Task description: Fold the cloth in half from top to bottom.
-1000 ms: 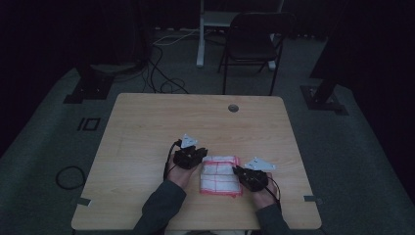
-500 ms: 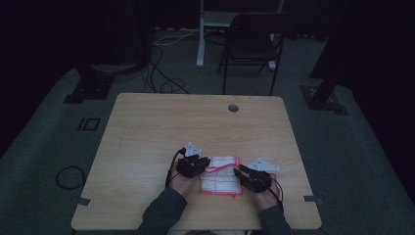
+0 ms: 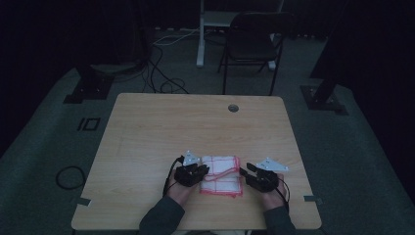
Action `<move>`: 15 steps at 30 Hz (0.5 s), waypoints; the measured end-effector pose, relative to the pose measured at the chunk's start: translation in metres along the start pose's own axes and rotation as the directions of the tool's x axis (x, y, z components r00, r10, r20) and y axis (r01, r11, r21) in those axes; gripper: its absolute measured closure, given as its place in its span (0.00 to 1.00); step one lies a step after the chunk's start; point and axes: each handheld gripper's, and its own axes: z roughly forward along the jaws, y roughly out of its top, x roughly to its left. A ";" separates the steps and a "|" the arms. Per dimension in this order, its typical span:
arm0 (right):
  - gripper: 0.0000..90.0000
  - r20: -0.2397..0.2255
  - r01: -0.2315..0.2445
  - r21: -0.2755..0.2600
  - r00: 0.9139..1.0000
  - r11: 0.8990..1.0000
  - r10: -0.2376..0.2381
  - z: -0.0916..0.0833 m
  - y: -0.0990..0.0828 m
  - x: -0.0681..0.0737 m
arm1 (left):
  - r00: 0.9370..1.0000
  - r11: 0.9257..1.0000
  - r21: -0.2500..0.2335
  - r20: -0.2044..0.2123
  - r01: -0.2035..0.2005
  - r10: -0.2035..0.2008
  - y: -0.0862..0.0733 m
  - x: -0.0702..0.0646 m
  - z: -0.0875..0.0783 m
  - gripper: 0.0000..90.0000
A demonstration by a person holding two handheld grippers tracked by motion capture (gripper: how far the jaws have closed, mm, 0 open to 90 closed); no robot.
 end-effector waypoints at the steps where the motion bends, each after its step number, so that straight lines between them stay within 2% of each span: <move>1: 0.66 0.003 -0.005 -0.004 1.000 1.000 0.005 -0.001 0.000 -0.001 | 1.000 1.000 0.003 0.000 0.000 0.000 -0.002 0.000 0.000 0.90; 15: 0.66 0.000 -0.012 -0.003 1.000 1.000 0.012 0.000 0.000 -0.002 | 1.000 1.000 0.010 0.002 -0.025 0.025 -0.014 -0.007 -0.005 0.89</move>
